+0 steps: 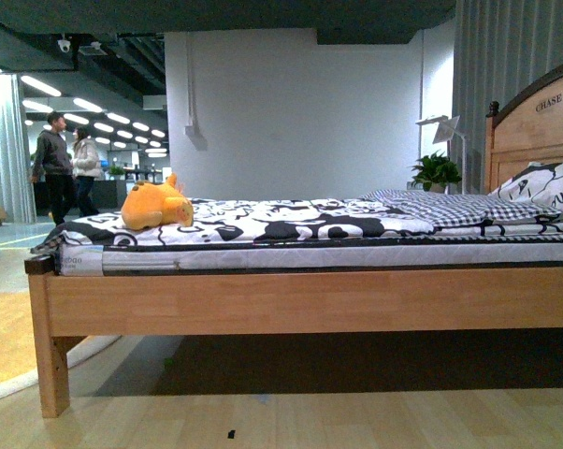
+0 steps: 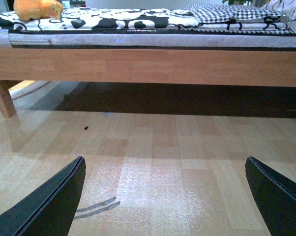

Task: Put away toys

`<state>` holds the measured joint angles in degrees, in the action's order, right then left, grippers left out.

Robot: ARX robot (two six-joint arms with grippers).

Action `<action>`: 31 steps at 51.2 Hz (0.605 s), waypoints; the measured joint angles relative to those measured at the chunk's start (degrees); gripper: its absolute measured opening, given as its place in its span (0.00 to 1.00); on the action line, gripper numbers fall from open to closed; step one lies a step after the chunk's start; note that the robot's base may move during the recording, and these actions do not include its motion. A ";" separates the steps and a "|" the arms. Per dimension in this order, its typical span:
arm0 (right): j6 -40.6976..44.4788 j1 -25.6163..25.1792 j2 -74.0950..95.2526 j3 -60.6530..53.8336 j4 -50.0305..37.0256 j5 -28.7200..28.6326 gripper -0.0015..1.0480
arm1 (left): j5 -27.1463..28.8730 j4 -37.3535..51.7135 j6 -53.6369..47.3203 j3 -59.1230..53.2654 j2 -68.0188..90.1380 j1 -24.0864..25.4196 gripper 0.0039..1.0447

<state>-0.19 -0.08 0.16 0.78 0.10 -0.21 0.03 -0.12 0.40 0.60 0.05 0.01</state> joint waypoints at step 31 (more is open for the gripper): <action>0.00 0.00 0.00 0.00 0.00 0.02 0.94 | 0.00 0.00 0.00 0.00 0.00 0.00 0.94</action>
<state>-0.19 -0.08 0.16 0.78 0.10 -0.19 0.03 -0.12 0.40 0.60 0.05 0.01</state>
